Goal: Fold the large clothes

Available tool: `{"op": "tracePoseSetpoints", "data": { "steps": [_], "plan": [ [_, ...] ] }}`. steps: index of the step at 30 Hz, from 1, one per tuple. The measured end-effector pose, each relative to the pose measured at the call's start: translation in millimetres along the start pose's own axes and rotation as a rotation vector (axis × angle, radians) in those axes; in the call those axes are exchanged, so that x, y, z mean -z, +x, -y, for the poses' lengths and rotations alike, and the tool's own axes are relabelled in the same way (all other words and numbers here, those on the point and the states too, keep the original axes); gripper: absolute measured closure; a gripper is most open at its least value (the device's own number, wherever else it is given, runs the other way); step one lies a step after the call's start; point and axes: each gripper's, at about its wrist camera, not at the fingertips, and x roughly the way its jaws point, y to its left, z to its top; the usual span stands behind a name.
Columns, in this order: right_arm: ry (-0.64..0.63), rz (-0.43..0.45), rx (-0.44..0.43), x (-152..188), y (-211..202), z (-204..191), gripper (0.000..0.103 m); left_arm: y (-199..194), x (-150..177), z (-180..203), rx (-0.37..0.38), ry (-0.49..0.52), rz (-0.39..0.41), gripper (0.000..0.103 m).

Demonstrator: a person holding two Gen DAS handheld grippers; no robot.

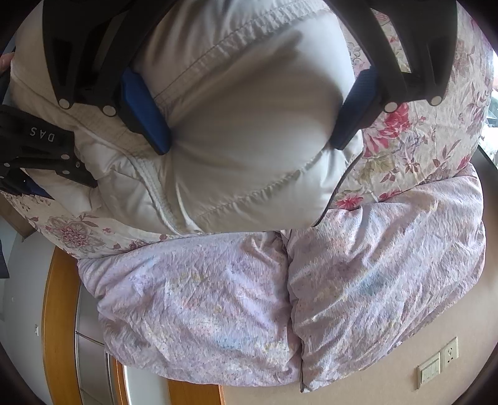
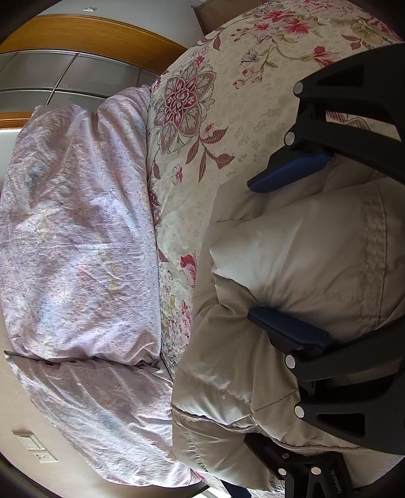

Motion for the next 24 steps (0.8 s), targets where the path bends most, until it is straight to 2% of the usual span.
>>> {"op": "tracePoseSetpoints", "data": {
  "steps": [6,11,13,15,19,22,24],
  "plan": [
    [-0.012,-0.016,0.026,-3,5,-3,0.023,5,-2,1,-0.012,0.004,-0.012,0.002],
    [0.003,0.012,0.062,-3,-9,0,0.019,-3,-3,1,-0.026,0.020,-0.005,0.002],
    [0.036,0.015,0.015,1,-26,4,0.019,-15,-3,-2,-0.041,0.015,0.000,0.002],
    [0.066,0.032,-0.051,9,-48,7,0.019,-28,-3,-7,-0.013,-0.011,0.005,0.002],
    [0.050,0.062,-0.082,27,-74,2,0.019,-46,-7,-7,0.019,-0.025,0.033,0.002],
    [0.039,0.054,-0.071,37,-69,1,0.019,-38,-5,4,0.009,0.009,0.004,0.002],
    [0.071,0.034,-0.100,42,-58,6,0.013,-34,-2,8,-0.014,0.027,0.012,0.002]
  ]
}}
